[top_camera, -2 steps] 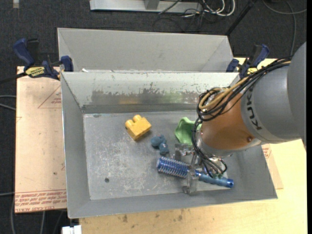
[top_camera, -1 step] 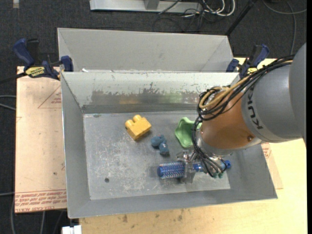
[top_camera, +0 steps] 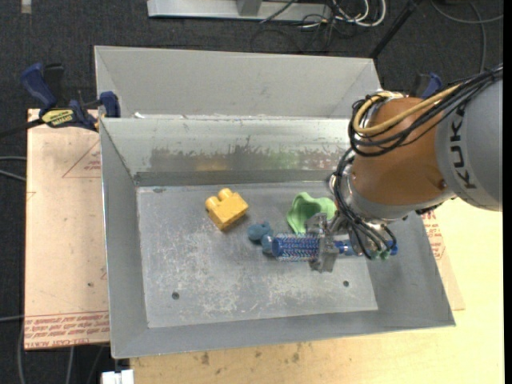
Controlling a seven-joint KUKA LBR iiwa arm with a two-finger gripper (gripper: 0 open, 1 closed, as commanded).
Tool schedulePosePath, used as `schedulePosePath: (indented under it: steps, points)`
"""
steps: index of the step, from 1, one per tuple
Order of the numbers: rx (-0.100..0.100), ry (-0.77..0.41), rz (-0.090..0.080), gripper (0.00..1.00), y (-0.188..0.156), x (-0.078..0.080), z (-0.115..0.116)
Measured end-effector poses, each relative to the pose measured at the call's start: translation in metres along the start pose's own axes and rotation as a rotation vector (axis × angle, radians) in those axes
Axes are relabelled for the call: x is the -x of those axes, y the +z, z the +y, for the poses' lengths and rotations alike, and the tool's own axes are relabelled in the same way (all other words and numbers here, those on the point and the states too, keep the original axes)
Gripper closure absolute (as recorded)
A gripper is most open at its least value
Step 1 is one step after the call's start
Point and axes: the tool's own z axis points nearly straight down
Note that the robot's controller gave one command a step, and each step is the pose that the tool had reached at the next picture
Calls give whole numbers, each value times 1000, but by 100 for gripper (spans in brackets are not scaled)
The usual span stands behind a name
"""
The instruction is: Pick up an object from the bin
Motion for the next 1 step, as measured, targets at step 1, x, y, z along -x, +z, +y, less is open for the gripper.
schedulePosePath:
  steps: [1]
  points:
    - [-1,3,-3,100,-85,31,-11]
